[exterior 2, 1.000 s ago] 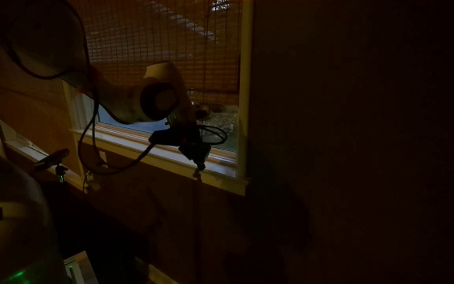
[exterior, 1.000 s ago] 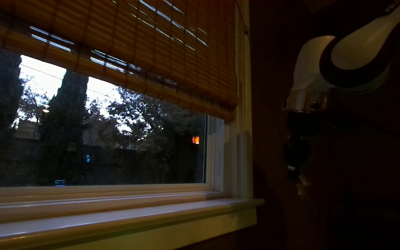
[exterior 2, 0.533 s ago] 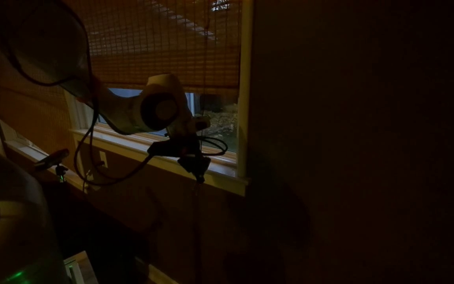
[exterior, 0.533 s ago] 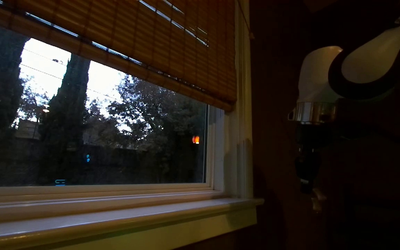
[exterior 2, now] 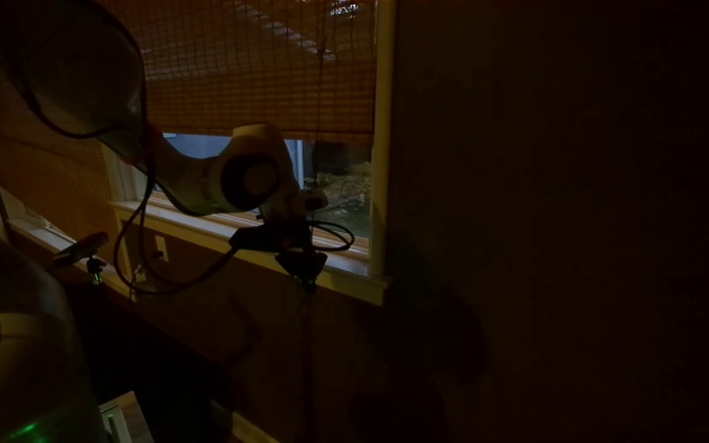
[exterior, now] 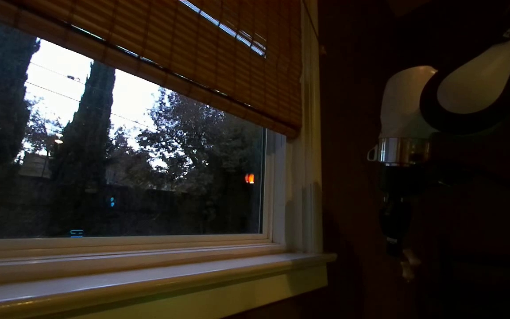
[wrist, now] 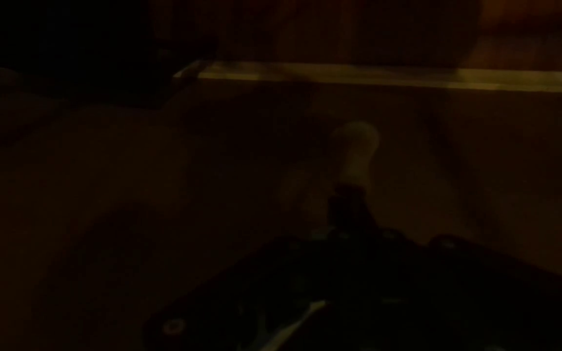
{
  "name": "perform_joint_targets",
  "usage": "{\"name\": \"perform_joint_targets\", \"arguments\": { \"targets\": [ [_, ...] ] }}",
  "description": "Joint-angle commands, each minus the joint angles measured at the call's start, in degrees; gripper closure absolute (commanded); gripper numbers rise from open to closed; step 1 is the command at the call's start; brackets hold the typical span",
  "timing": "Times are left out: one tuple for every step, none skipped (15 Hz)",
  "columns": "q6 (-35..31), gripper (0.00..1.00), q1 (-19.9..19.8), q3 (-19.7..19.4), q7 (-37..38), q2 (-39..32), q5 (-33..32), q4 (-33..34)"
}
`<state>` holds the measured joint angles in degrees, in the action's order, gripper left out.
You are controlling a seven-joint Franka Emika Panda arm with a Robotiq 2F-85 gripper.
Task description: Open the window
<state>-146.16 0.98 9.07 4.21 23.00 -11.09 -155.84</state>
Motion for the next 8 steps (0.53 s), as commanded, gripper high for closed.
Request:
{"name": "perform_joint_targets", "arguments": {
  "targets": [
    [-0.39, 0.99, -0.48, -0.12, 0.38, -3.74, -1.66, -5.37],
    [-0.49, 0.99, -0.19, -0.35, 0.06, -3.87, -1.16, -5.33],
    [-0.76, 0.99, 0.27, -0.72, -0.56, -4.19, -0.44, -5.22],
    [-1.11, 0.99, 0.79, -1.10, -1.13, -4.50, 0.38, -5.13],
    [-1.70, 0.99, 1.43, -1.59, -1.91, -4.94, 1.26, -5.02],
    [-2.78, 0.86, 1.68, -1.74, -2.06, -5.21, 1.49, -5.07],
    [-3.76, 0.71, 1.79, -1.87, -2.01, -5.80, 1.48, -5.25],
    [-3.25, 0.65, 1.15, -1.50, -1.41, -11.03, 0.68, -1.74]
  ]
}}
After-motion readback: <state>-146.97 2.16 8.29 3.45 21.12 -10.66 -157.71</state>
